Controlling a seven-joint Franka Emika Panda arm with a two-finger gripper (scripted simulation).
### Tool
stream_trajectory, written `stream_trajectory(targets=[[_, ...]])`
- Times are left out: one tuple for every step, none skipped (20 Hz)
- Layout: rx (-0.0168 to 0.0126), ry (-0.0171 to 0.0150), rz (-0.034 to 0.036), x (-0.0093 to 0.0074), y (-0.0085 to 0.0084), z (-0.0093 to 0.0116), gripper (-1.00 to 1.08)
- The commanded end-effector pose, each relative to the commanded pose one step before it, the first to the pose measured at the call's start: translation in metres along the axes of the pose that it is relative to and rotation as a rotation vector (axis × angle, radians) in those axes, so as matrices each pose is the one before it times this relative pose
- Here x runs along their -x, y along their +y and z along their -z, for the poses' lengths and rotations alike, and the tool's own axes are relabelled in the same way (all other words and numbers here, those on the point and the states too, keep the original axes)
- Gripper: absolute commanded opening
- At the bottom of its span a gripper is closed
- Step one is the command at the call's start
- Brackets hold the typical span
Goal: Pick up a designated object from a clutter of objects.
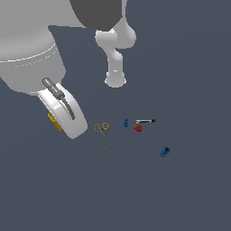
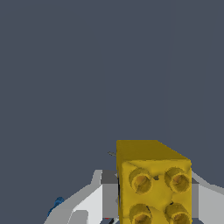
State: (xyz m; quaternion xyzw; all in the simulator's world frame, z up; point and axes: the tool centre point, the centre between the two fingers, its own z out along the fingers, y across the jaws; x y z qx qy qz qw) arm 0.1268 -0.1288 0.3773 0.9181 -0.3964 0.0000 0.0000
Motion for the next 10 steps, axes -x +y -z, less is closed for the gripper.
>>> stream_trajectory(targets=[[-0.00003,-0.00003,0.00044,-0.00407,-0.0004,0.00632,-1.0],[0.0,0.0,0.0,-0.00122,-0.0001,0.00175,-1.0],[0.0,0.0,0.0,-0.00107,-0.0001,0.00151,-1.0],[0.0,0.0,0.0,-0.00091,-0.00009,0.00129,-1.0],[0.0,0.0,0.0,-0.00076,-0.00008,0.00107,-1.0],[0.0,0.0,0.0,-0.00062,-0.00007,0.00087,-1.0],[0.0,0.0,0.0,-0.00048,-0.00005,0.00067,-1.0],[0.0,0.0,0.0,-0.00034,-0.00004,0.00047,-1.0],[0.0,0.0,0.0,-0.0002,-0.00002,0.00028,-1.0],[0.0,0.0,0.0,-0.00007,-0.00001,0.00009,-1.0]])
